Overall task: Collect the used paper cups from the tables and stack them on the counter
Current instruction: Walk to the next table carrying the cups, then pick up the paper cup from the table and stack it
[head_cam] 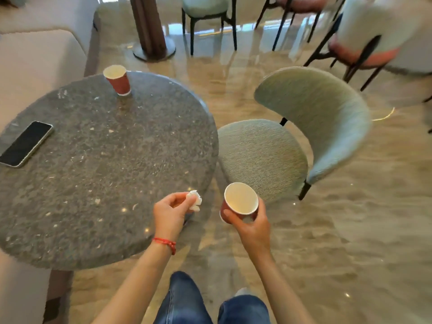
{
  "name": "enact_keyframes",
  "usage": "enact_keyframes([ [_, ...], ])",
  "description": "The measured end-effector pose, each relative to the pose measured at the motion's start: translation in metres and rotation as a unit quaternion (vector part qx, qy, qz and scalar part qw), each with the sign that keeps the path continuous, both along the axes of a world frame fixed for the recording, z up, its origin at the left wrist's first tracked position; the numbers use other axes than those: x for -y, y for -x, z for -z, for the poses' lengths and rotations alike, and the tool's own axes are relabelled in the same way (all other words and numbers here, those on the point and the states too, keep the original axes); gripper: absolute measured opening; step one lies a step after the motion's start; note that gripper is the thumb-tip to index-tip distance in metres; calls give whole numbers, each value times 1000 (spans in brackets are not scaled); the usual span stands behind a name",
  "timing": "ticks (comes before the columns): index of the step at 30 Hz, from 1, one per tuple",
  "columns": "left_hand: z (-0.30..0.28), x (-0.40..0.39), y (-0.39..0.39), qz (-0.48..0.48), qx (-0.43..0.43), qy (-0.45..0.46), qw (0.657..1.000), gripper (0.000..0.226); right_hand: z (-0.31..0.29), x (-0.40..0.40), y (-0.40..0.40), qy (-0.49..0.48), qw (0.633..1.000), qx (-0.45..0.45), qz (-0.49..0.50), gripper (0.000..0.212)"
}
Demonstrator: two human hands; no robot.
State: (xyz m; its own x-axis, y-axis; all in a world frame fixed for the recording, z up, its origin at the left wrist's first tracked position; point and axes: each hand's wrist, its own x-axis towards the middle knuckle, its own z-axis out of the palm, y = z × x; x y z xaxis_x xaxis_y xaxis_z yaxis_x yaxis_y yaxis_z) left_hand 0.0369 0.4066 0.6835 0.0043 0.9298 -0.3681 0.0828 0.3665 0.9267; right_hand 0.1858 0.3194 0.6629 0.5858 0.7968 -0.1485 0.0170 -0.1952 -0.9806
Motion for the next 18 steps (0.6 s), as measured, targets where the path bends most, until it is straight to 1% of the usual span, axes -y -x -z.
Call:
enact_keyframes([
  [4, 0, 29, -80, 75, 10, -1, 997, 5, -3, 59, -66, 10, 995, 20, 93, 61],
  [7, -2, 57, -138, 134, 7, -5, 991, 12, -5, 103, -112, 14, 987, 24, 161, 58],
  [10, -3, 89, -191, 202, -1, -8, 979, 9, -3, 146, -151, 16, 974, 17, 227, 55],
  [14, -8, 132, -256, 308, -7, -17, 951, 3, -3, 203, -189, 22, 945, 19, 327, 56],
  [18, -13, 167, -310, 393, -15, -26, 919, 11, -4, 251, -214, 15, 903, -8, 429, 53],
])
